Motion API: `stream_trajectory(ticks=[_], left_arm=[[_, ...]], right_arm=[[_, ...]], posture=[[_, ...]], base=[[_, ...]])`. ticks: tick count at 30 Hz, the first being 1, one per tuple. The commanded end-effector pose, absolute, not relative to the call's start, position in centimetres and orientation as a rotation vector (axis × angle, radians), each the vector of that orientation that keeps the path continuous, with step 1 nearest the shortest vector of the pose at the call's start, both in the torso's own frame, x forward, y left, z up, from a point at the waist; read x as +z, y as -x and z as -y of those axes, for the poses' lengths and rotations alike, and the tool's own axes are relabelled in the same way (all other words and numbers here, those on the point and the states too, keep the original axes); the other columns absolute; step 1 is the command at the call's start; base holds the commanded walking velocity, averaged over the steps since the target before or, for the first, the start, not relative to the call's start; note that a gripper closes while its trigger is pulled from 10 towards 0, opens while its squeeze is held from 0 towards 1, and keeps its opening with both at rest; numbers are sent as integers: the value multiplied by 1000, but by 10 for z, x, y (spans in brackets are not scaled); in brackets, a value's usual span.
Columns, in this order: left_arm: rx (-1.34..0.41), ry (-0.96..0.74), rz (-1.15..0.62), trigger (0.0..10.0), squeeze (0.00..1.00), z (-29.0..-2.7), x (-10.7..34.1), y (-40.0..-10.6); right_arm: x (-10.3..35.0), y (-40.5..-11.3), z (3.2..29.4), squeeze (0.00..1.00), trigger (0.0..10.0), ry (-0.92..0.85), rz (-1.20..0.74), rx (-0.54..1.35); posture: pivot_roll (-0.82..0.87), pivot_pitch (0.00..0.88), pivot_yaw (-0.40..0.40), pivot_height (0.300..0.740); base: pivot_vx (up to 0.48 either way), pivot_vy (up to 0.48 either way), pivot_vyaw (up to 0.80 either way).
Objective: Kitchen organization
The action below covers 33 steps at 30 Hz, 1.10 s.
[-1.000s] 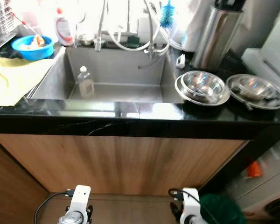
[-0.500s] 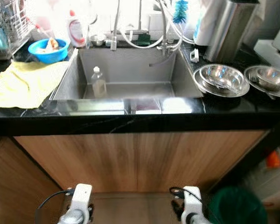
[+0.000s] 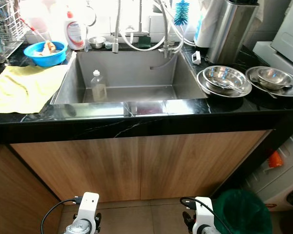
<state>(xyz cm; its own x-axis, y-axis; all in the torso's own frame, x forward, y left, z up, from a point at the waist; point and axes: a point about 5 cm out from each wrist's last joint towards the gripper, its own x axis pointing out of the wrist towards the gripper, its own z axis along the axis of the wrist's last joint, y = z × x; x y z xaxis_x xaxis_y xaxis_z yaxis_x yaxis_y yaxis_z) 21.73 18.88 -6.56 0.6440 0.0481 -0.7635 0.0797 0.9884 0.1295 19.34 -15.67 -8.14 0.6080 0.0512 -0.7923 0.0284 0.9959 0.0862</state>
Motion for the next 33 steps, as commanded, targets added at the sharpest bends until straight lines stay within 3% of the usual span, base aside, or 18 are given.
stream_trajectory(ticks=[1, 6, 26, 33], left_arm=[[-11, -154, -882, 10000, 0, -190, -67, -215], [-17, -161, -887, 10000, 0, -189, -67, -215], [-28, -161, -890, 10000, 0, -185, -69, -213], [-25, -173, -888, 10000, 0, -187, -68, -214]], right_arm=[[-81, -194, 157, 0, 10000, -85, -908, 9], [-80, -195, 157, 0, 10000, -78, -893, -10], [-81, -194, 159, 0, 10000, -30, -903, 6], [-81, -193, 158, 0, 10000, -52, -904, -5]], posture=[[-69, 0, -13, 740], [-76, 0, -10, 740], [-74, 0, -13, 740], [-80, 0, -11, 740]], base=[[0, 0, 0], [0, 0, 614], [228, 0, 0], [170, 0, 412]])
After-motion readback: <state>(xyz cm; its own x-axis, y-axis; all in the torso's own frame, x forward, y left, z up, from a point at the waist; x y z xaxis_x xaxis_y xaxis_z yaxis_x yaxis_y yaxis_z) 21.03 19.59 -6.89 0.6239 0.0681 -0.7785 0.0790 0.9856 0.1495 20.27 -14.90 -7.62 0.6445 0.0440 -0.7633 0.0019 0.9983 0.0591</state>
